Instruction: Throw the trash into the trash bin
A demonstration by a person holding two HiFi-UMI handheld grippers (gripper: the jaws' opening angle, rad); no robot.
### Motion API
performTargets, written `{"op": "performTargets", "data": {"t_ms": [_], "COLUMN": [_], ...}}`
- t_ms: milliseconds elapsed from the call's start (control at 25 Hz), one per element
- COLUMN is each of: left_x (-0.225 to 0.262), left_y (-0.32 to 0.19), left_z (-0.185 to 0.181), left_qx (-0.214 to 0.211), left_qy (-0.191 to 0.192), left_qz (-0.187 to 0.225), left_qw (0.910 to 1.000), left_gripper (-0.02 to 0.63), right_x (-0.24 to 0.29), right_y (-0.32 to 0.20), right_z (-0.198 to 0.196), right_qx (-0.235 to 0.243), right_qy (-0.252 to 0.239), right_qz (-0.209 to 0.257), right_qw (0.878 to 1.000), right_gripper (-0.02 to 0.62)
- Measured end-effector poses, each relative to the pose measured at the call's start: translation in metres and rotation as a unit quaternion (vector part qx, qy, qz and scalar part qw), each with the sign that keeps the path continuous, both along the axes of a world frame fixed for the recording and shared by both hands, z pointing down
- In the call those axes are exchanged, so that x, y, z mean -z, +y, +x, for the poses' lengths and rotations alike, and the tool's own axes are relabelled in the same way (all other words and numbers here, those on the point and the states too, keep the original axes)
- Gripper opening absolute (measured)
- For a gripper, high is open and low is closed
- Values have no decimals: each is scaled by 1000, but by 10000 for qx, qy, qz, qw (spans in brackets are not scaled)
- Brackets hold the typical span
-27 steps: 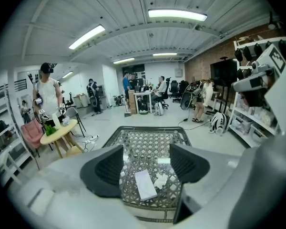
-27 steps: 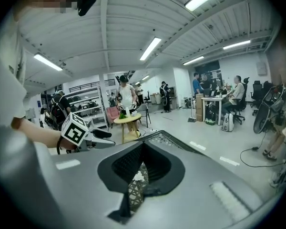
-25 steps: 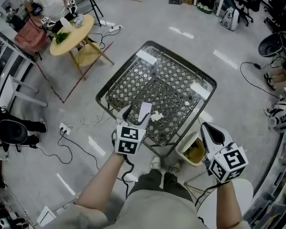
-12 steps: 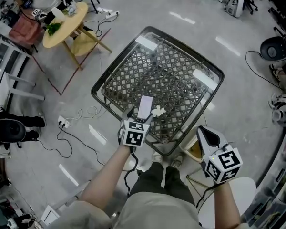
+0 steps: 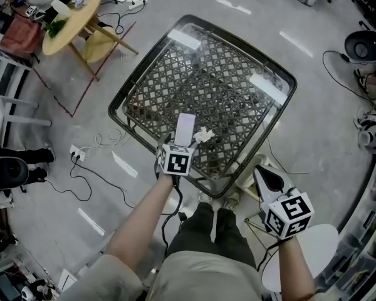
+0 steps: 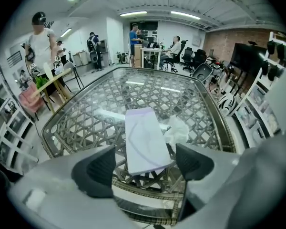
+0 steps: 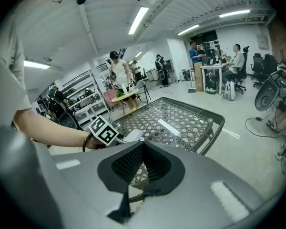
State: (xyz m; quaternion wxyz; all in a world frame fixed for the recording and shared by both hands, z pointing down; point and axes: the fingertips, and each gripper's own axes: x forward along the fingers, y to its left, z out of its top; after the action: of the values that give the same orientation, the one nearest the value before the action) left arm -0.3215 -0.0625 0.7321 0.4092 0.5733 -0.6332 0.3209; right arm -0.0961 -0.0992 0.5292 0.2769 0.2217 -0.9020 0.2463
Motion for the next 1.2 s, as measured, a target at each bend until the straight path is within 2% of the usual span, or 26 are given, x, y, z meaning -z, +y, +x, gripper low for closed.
{"op": "performTargets", "data": {"t_ms": [240,320,360,400,600,680,920,1200], "left_x": [-18,-18,-17,-14,11,26,107,208], "left_y": [7,8,8,8,5,3,-9,-36], "left_z": [-6,-6,-6,-6,-10,-4,30,97], "left_qx": [80,105,113,121,131,98,-513,-1489], "left_qy": [-119,-117,-130,-137,-262,-186,-202,-307], "left_qz": [-192,-169,-138,-95,171,348,993,1839], "left_qw": [9997,9997,9998,9998,9994,9992,9935,9711], "left_gripper": [399,371,327,313,312,311,309,310], "right_x": [-11,-12,-12,-12,-1,8,47,100], "right_y": [7,8,9,9,10,9,1,-13], "right_z": [4,8,11,13,22,28,55,102], "right_qx": [-24,-52,-71,-91,-199,-267,-543,-1106], "right_qy": [40,40,36,30,-14,-60,-201,-329], "right_qz": [-63,-74,-79,-82,-10,64,385,909], "right_qw": [10000,10000,9999,9999,9998,9996,9976,9892], "right_gripper": [3,3,3,3,3,3,3,3]}}
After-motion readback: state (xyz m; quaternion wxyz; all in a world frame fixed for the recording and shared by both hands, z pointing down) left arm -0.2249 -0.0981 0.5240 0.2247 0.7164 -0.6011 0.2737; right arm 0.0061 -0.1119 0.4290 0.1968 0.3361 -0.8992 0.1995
